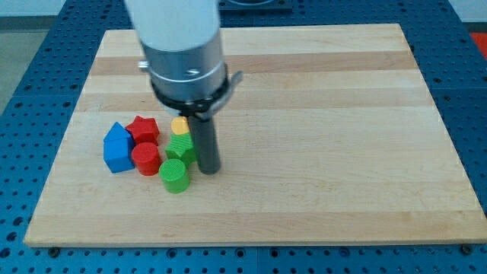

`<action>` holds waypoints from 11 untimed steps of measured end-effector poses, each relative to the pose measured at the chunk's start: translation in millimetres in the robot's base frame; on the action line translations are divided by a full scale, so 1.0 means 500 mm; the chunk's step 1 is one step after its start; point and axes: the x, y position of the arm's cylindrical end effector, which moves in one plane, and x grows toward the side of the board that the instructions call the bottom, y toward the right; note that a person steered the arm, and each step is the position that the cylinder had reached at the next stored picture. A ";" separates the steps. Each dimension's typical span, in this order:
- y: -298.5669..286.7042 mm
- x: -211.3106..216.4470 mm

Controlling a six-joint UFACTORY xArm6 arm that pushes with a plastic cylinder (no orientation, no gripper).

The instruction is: Slide the hexagon above the red star

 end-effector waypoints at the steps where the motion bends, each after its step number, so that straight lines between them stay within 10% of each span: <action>1: 0.064 -0.012; 2: 0.052 -0.125; 11: -0.143 -0.188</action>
